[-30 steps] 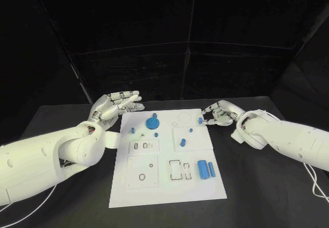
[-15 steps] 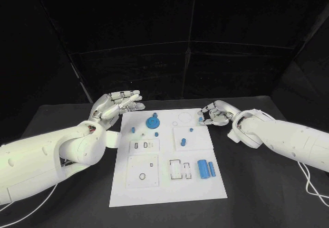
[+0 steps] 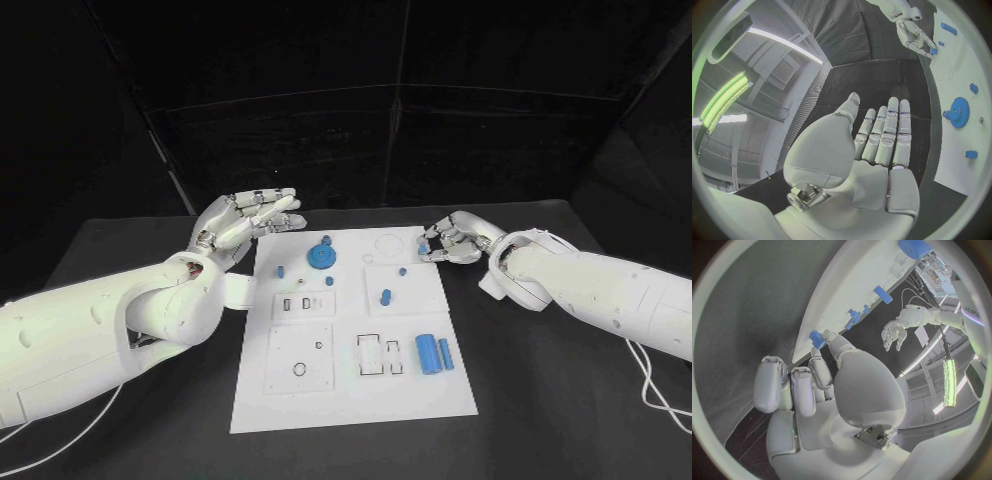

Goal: Assemble the parts on the task board

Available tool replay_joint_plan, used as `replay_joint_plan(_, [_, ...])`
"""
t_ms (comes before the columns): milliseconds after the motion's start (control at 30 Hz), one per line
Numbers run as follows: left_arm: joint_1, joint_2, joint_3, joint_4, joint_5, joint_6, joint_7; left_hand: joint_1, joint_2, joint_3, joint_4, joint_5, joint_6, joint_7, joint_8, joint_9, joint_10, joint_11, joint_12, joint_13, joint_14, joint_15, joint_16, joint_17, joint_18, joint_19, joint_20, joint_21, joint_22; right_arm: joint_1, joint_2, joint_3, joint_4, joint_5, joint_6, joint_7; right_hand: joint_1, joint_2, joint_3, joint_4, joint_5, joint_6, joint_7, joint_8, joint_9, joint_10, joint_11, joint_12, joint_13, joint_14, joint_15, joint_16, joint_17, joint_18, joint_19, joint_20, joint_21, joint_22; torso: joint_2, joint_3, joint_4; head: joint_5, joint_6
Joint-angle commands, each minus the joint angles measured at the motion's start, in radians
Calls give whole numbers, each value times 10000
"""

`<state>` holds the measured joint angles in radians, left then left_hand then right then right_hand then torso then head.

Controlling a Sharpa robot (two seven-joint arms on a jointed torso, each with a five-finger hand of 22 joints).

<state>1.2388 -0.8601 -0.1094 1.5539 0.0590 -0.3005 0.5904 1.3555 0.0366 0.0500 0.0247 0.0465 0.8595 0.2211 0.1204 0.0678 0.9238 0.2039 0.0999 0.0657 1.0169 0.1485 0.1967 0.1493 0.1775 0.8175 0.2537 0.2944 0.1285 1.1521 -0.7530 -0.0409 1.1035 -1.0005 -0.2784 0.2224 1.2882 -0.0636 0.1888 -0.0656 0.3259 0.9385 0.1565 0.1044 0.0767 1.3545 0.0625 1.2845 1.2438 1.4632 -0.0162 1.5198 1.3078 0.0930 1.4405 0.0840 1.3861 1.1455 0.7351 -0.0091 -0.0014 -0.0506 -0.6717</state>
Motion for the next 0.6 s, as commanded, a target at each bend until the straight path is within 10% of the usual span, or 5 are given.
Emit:
replay_joint_plan(33, [8,4,2,22,-27,130,62,-6,80,-3,-80,5,68,338,-32,2,80,-15,-29,7,35,37,-44,13,38,13,83,-32,-13,13,5,4,-23,-55,139,-82,6,70,56,-30,-29,94,-7,36,11,51,16,36,12,856,12,32,1652,-172,22,19,62,13,-5,8,3,-4,-15])
replay_joint_plan(600, [8,-5,2,28,-27,127,61,-6,80,-3,-80,5,68,338,-32,2,80,-15,-29,7,35,37,-44,13,38,13,83,-32,-13,-2,58,4,-80,-90,189,-165,-22,137,94,-28,-29,223,-29,92,16,103,-3,98,82,870,-4,61,1712,-178,33,4,79,47,3,6,-6,6,-47])
